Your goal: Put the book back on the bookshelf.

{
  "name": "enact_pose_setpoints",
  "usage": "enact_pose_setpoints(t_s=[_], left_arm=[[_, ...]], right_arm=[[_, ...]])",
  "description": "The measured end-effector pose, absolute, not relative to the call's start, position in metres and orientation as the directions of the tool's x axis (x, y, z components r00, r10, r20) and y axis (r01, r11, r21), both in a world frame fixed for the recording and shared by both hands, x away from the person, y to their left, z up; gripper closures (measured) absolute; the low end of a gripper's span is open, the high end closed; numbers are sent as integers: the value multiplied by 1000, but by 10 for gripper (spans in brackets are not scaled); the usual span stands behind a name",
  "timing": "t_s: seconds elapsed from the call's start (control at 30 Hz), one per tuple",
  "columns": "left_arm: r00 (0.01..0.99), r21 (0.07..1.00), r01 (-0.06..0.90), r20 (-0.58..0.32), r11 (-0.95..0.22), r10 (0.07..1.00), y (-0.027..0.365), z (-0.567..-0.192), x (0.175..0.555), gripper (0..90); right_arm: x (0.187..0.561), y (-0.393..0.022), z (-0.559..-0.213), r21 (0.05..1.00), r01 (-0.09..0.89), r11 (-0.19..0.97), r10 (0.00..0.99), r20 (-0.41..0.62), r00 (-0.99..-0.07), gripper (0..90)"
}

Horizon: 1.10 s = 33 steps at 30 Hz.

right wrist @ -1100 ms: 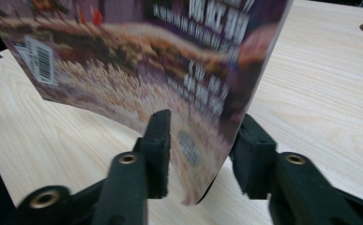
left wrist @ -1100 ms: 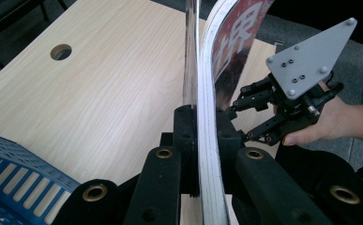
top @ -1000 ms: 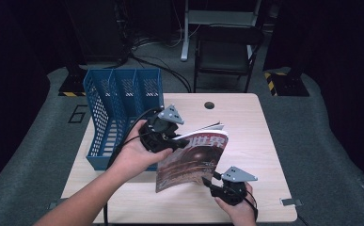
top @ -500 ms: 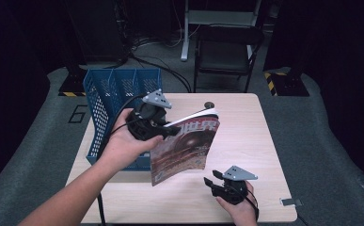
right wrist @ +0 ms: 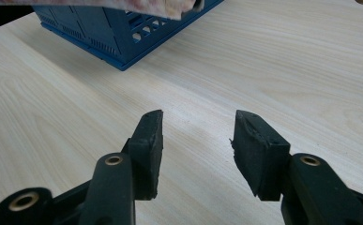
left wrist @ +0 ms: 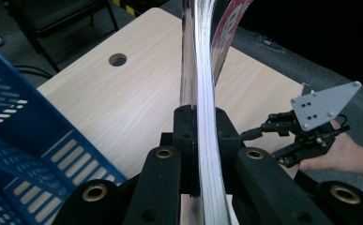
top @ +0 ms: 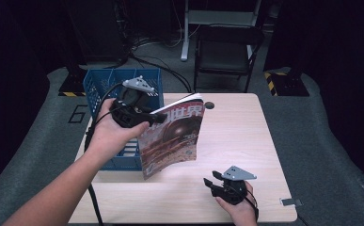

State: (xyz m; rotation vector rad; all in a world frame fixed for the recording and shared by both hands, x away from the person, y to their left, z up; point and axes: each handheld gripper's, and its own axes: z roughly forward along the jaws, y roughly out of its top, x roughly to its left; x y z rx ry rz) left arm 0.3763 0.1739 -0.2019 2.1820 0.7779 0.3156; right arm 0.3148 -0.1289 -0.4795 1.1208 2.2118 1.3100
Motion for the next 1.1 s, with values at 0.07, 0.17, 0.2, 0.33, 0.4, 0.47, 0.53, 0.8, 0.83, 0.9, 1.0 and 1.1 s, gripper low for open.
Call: enact_pose_setpoints(t_s=[0.07,0.17,0.2,0.33,0.4,0.47,0.53,0.8,0.83,0.9,1.0,1.1], left_arm=[[773,747,434,-23,-504,633,177,-200,378,836],[756,749,447,-25,-489,654,182,-196,381,837],[752,749,450,-24,-486,659,183,-195,382,837],[732,758,461,-30,-462,681,189,-192,386,837],[722,760,466,-30,-453,691,193,-190,388,836],[711,762,472,-33,-443,702,197,-189,390,837],[708,762,475,-33,-441,705,199,-188,391,837],[668,759,507,-46,-409,743,215,-185,398,837],[665,760,504,-40,-409,746,217,-185,399,836],[657,762,506,-37,-404,753,221,-184,400,836],[647,761,512,-37,-398,762,226,-183,402,836],[633,764,521,-45,-381,773,232,-183,403,836]], right_arm=[[315,-129,-480,847,462,264,771,102,-629,528],[315,-129,-480,847,463,263,772,103,-628,528],[314,-129,-480,844,470,258,773,111,-624,529],[314,-129,-480,844,470,260,772,110,-626,529],[315,-129,-480,844,462,272,766,101,-635,529],[314,-128,-480,843,466,268,766,107,-633,529],[314,-128,-480,844,461,273,766,99,-636,529],[314,-128,-481,842,466,270,760,111,-641,530],[314,-128,-481,842,467,269,760,112,-640,530],[315,-127,-482,842,465,274,765,103,-636,530],[315,-127,-482,841,464,278,762,101,-640,530],[314,-127,-482,839,470,276,765,104,-636,530]])
